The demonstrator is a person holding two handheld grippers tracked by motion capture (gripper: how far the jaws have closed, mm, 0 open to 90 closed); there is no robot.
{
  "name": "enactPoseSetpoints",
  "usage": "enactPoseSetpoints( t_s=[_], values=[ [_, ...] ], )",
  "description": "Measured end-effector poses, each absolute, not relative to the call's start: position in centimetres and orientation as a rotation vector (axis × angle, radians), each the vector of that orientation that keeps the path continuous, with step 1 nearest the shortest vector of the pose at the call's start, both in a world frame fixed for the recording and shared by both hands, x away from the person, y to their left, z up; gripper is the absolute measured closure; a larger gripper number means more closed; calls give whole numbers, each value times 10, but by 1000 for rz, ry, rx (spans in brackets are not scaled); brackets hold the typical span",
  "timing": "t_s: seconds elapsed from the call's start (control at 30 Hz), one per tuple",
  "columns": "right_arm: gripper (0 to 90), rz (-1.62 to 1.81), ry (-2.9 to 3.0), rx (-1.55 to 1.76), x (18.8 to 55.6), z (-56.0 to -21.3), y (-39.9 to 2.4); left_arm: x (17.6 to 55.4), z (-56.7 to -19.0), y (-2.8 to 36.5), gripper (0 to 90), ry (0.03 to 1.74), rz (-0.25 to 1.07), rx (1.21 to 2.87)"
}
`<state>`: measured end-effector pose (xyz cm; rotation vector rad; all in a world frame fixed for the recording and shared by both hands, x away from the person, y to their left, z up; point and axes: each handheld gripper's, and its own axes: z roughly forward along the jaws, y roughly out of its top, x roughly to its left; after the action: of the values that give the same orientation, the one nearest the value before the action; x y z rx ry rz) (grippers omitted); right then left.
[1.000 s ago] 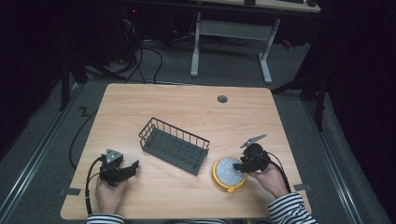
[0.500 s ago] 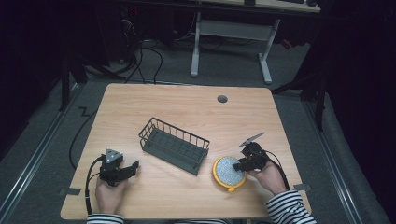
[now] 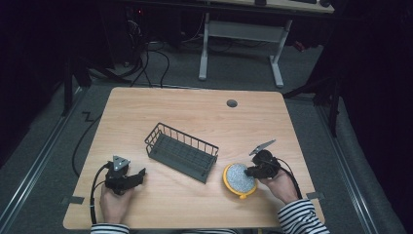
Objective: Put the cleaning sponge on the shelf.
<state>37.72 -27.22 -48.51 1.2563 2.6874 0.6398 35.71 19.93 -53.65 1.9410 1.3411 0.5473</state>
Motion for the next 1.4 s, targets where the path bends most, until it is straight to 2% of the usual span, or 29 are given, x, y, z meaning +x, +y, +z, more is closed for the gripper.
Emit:
enactPoseSetpoints(
  t_s=[0.13, 0.57, 1.4],
  values=[
    [858, 680, 2679, 1271, 376, -484, -276, 357, -537, 198, 293, 1338, 560, 1952],
    [872, 734, 2659, 1268, 374, -478, -280, 357, -536, 197, 286, 1333, 562, 1965],
    [878, 772, 2567, 1236, 378, -438, -293, 357, -537, 196, 278, 1330, 565, 1969]
  ],
)
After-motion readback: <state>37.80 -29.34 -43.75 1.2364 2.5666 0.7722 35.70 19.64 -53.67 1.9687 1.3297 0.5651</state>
